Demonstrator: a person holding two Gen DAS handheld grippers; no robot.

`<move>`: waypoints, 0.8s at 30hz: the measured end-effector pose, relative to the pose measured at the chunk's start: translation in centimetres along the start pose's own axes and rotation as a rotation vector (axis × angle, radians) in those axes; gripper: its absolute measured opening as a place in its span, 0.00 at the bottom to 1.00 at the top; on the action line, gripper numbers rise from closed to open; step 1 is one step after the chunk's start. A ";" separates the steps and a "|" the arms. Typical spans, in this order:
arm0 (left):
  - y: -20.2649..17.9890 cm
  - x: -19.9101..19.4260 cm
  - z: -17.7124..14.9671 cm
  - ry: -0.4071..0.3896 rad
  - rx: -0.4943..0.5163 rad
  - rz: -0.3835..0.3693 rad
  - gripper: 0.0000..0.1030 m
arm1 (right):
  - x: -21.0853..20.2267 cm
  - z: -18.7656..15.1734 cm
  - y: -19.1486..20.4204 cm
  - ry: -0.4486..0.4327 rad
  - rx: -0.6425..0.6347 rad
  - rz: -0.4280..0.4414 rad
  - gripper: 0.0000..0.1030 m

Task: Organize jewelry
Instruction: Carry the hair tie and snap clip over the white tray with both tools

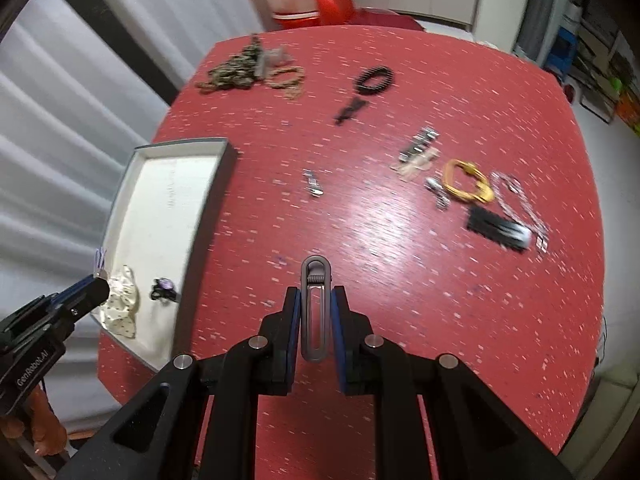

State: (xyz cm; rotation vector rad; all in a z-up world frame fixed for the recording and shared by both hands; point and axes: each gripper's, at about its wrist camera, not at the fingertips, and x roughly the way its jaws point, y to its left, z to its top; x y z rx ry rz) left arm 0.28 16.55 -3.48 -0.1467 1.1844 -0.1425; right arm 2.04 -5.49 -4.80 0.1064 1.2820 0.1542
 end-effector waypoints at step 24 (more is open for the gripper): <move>10.2 5.0 6.0 -0.069 -0.167 0.102 0.14 | 7.2 9.4 14.0 -0.004 -0.166 0.149 0.16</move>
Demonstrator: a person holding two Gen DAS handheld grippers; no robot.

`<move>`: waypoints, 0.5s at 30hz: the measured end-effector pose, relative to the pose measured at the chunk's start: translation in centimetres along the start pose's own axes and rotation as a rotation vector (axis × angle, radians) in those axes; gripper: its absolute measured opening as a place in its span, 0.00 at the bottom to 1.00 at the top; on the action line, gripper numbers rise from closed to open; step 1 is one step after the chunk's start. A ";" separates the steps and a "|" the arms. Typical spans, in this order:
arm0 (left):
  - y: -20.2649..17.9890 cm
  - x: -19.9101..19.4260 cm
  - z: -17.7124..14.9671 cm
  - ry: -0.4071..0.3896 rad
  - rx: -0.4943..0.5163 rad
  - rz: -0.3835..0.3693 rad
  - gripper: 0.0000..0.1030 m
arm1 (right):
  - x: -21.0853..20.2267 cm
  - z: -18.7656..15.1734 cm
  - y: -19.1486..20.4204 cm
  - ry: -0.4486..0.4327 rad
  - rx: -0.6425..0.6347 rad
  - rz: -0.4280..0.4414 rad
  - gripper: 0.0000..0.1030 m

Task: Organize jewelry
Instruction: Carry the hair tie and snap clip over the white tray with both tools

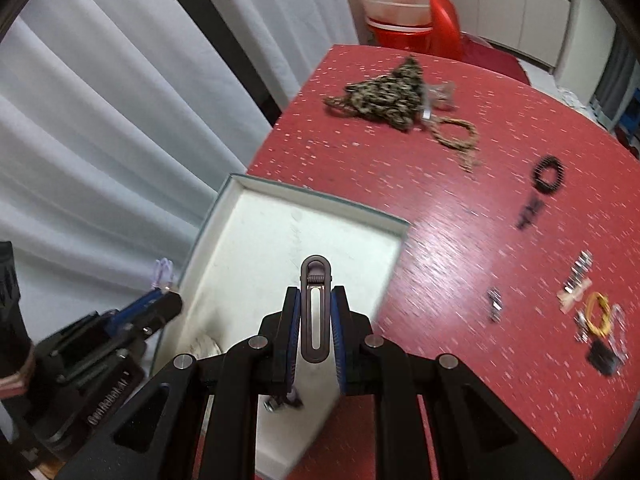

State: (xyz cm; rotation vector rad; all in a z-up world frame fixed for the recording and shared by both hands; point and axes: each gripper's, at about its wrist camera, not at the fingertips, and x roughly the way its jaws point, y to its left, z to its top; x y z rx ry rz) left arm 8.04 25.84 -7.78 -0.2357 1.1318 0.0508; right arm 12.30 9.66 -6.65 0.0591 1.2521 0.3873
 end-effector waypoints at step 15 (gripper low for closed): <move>0.1 6.5 -0.4 0.057 0.018 0.072 0.15 | 8.3 1.4 -1.2 0.095 0.055 -0.016 0.16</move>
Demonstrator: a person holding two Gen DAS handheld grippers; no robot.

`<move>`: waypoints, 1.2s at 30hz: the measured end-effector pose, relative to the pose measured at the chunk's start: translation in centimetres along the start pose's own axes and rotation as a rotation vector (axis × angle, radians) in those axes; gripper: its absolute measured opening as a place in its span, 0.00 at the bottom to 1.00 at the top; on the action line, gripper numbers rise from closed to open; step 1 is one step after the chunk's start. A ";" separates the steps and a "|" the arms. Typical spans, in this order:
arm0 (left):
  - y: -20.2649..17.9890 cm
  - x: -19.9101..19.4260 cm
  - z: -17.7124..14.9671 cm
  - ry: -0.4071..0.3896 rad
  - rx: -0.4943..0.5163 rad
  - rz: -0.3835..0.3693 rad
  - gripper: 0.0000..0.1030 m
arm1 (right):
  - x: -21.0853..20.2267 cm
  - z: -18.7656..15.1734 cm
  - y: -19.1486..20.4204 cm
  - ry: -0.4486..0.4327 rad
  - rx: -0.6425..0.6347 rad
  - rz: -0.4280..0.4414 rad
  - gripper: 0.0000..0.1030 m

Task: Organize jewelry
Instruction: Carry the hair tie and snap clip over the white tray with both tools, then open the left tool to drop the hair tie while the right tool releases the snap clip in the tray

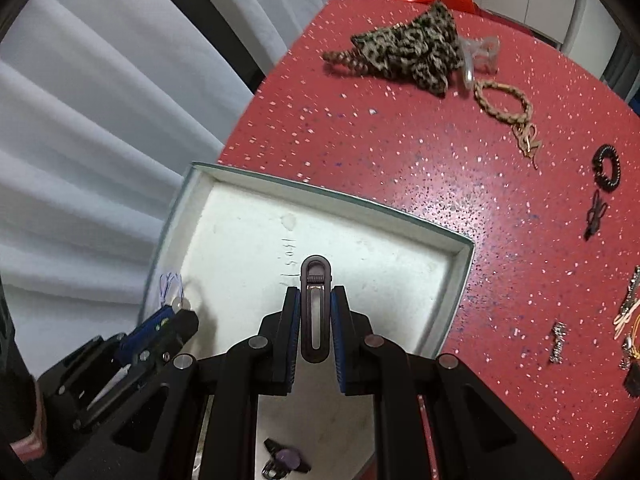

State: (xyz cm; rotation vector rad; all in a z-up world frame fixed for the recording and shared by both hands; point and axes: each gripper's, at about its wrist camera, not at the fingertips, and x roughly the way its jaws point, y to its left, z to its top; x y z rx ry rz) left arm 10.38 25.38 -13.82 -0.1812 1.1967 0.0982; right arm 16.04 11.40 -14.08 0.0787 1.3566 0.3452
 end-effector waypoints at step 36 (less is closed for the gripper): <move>-1.6 -0.4 -0.8 -0.020 0.030 0.143 0.98 | -4.5 -1.1 -3.9 -0.038 0.069 0.044 0.36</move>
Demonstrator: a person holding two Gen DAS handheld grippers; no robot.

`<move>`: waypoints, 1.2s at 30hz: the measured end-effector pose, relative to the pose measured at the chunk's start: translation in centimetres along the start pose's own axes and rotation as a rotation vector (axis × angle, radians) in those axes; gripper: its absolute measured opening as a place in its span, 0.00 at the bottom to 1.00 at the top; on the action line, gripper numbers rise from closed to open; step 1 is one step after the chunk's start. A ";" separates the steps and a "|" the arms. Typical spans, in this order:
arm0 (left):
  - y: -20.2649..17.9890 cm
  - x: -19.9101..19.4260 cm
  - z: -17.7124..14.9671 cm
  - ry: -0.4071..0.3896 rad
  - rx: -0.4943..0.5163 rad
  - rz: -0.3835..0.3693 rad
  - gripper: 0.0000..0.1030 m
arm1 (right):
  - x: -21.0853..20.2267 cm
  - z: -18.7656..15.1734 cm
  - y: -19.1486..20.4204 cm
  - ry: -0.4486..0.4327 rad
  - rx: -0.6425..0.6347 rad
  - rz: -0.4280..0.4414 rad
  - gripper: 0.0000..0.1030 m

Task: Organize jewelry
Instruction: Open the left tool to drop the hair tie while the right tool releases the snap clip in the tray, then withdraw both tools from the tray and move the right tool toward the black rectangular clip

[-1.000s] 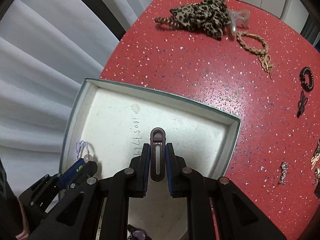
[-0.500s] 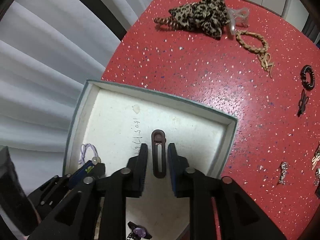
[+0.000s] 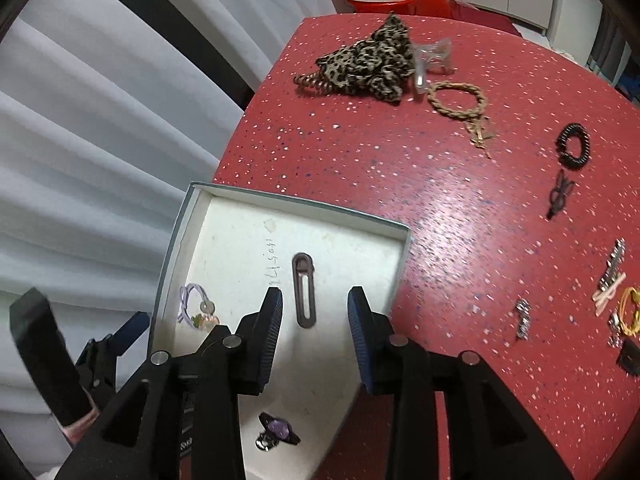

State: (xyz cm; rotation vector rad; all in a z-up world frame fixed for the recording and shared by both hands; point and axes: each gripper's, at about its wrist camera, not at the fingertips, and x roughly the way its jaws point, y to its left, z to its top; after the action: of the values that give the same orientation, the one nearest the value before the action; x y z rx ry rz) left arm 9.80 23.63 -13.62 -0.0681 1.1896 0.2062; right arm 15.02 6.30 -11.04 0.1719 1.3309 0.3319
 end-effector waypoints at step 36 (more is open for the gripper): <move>-17.3 -9.0 -5.2 0.047 0.280 -0.185 0.99 | -11.3 -15.3 -19.8 0.002 0.316 -0.164 0.85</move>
State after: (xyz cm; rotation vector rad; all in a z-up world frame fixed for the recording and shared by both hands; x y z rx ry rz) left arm 5.21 4.77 -8.22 0.0628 1.2408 -0.1264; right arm 0.69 -17.08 -10.36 0.3244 1.3838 -0.0183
